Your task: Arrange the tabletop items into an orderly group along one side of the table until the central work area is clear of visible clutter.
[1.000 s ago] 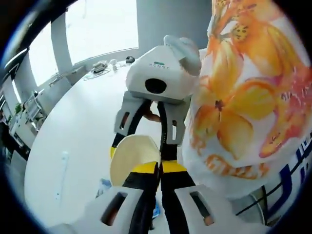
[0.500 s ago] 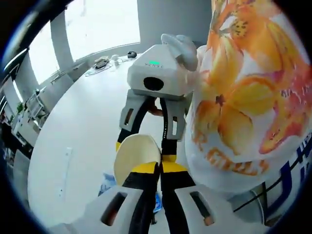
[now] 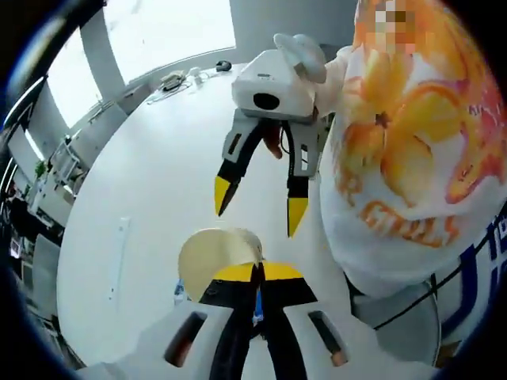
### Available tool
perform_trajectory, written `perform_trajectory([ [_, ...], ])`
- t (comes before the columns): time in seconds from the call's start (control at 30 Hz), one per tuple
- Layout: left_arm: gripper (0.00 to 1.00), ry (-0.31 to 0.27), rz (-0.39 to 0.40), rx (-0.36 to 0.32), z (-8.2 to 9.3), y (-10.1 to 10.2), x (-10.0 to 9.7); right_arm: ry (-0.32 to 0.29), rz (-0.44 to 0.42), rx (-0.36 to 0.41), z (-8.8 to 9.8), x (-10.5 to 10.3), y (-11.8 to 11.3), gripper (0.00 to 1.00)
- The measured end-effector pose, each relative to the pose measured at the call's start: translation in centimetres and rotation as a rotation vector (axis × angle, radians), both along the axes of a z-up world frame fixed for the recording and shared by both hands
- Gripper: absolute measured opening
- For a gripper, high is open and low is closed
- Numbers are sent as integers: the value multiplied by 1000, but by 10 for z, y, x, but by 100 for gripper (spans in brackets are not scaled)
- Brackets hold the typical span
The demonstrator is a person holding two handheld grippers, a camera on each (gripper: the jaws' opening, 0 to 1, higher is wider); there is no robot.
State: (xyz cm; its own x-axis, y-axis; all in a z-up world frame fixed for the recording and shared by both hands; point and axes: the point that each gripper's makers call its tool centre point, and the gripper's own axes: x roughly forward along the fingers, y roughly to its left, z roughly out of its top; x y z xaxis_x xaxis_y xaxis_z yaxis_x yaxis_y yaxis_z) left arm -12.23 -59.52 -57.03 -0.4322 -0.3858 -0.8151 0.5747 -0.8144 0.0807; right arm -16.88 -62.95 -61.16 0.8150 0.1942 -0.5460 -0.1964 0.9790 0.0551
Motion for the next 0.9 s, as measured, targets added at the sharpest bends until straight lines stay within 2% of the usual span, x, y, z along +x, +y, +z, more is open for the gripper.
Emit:
perform_trajectory([
  [0.03,0,-15,4,7,-3,-1,7,0,-9,11,0,-1,-1,52],
  [0.13,0,-82,21,51,-15,-3,36,1,-99,115,-2,-11,-13,52],
  [0.2,0,-143,18,49,-18,-8,55,-20,-142,176,0,-15,-17,52],
  [0.27,0,-163,24,52,-20,-13,68,-28,-185,217,-1,-21,-23,51],
  [0.4,0,-186,54,72,-24,-24,90,-7,-215,237,-10,-29,-28,51],
  [0.53,0,-264,30,134,-35,-28,112,13,-228,247,-16,-33,-28,52],
  [0.57,0,-298,23,170,-38,-30,122,13,-231,256,-16,-32,-28,52],
  [0.63,0,-369,-3,199,-38,-37,140,18,-231,265,-18,-29,-28,52],
  [0.73,0,-334,16,222,-37,-54,154,30,-220,262,-21,-25,-28,51],
  [0.8,0,-339,41,246,-40,-67,170,34,-218,267,-22,-23,-29,51],
  [0.9,0,-445,31,316,-50,-76,196,40,-219,275,-24,-20,-31,51],
])
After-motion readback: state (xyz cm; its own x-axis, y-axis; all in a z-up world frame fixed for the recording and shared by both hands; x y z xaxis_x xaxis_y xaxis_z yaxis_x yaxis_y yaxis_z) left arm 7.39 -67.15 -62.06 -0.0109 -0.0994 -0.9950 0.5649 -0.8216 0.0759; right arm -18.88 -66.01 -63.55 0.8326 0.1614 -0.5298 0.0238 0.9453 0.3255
